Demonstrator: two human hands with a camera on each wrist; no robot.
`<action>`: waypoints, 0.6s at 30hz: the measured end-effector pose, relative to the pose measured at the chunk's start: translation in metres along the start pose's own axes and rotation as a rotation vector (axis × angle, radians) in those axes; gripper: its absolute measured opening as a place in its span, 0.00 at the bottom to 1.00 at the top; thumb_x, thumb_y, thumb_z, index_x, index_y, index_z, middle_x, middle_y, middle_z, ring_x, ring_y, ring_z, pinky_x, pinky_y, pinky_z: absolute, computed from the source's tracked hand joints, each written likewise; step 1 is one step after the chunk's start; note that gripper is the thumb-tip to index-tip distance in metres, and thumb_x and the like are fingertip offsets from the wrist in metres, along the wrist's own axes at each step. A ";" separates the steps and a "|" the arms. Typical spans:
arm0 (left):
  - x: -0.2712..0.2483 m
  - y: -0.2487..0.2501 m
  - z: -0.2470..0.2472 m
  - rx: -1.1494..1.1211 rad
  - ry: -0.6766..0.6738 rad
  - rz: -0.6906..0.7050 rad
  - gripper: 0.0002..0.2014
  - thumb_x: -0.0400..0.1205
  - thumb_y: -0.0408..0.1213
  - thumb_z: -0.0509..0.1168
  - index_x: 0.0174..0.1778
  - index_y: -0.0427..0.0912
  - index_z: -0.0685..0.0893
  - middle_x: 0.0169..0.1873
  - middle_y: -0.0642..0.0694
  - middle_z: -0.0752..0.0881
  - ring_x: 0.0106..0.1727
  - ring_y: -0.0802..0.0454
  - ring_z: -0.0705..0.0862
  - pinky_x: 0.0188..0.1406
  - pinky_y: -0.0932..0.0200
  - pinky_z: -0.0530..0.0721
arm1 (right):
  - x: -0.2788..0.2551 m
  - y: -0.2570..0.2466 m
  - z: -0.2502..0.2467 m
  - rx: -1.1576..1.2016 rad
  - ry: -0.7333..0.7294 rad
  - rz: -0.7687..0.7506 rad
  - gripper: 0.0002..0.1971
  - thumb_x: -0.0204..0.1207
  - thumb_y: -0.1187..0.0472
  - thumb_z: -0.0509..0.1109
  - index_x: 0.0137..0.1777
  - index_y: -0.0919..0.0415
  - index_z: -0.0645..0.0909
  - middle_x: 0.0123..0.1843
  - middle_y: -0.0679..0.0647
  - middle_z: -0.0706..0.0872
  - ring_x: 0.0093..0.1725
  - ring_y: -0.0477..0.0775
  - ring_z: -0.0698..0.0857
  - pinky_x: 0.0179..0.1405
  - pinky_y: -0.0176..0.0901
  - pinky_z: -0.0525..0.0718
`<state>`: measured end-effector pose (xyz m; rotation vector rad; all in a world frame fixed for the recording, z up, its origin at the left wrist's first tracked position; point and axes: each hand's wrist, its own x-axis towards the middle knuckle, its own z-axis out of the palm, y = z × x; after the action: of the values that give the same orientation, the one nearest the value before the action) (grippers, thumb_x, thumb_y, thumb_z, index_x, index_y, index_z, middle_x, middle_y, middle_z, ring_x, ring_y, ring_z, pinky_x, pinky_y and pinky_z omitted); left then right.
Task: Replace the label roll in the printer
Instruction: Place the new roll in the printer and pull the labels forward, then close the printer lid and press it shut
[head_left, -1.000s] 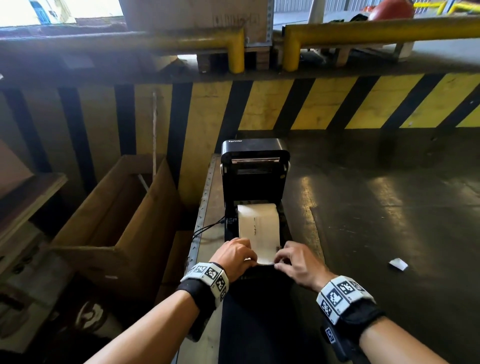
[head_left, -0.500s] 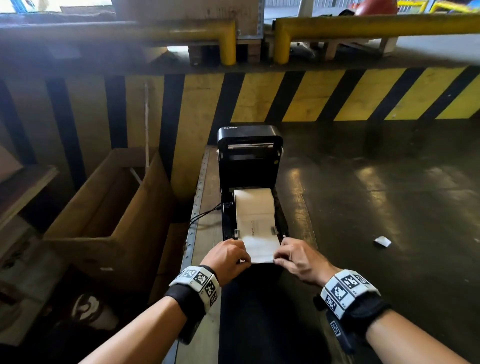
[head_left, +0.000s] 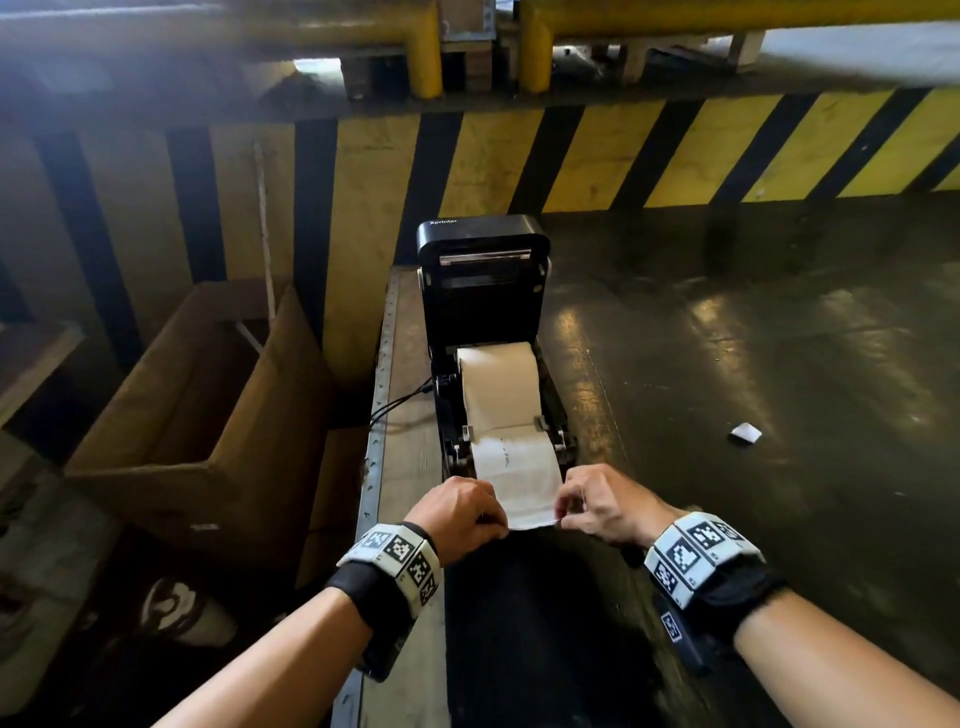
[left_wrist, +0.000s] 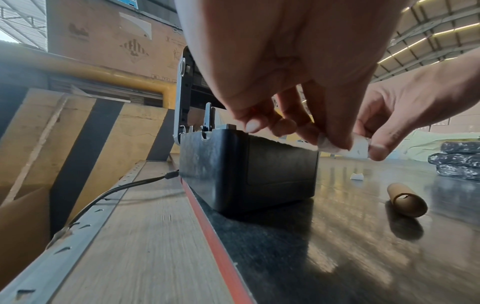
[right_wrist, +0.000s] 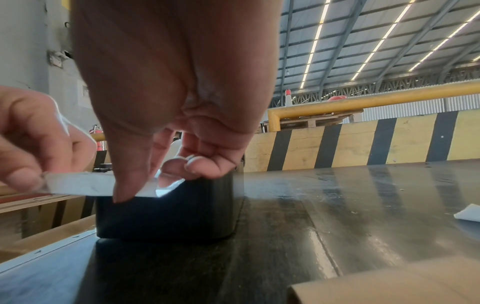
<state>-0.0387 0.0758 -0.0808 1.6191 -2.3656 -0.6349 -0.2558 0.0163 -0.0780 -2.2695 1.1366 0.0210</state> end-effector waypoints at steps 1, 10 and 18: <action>0.001 -0.001 0.000 0.004 -0.018 -0.004 0.10 0.78 0.42 0.67 0.49 0.42 0.90 0.47 0.44 0.89 0.50 0.48 0.85 0.54 0.53 0.84 | 0.000 -0.001 0.000 0.002 -0.008 0.007 0.05 0.72 0.57 0.73 0.43 0.56 0.88 0.46 0.50 0.83 0.46 0.49 0.83 0.48 0.45 0.85; 0.036 -0.017 -0.082 -0.111 0.195 -0.145 0.15 0.75 0.48 0.71 0.53 0.43 0.88 0.42 0.50 0.87 0.41 0.55 0.83 0.43 0.65 0.81 | 0.025 -0.003 -0.066 0.086 -0.013 0.040 0.14 0.70 0.54 0.75 0.56 0.54 0.85 0.54 0.51 0.90 0.51 0.46 0.86 0.58 0.41 0.83; 0.113 -0.062 -0.220 -0.333 0.708 -0.392 0.21 0.72 0.44 0.74 0.58 0.40 0.83 0.43 0.47 0.85 0.47 0.48 0.84 0.54 0.53 0.83 | 0.093 -0.034 -0.180 0.176 0.552 -0.011 0.13 0.71 0.55 0.73 0.54 0.58 0.85 0.48 0.53 0.89 0.49 0.51 0.86 0.49 0.38 0.80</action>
<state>0.0586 -0.0986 0.0775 1.7738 -1.3866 -0.3898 -0.2155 -0.1278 0.0623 -2.1785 1.3302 -0.7207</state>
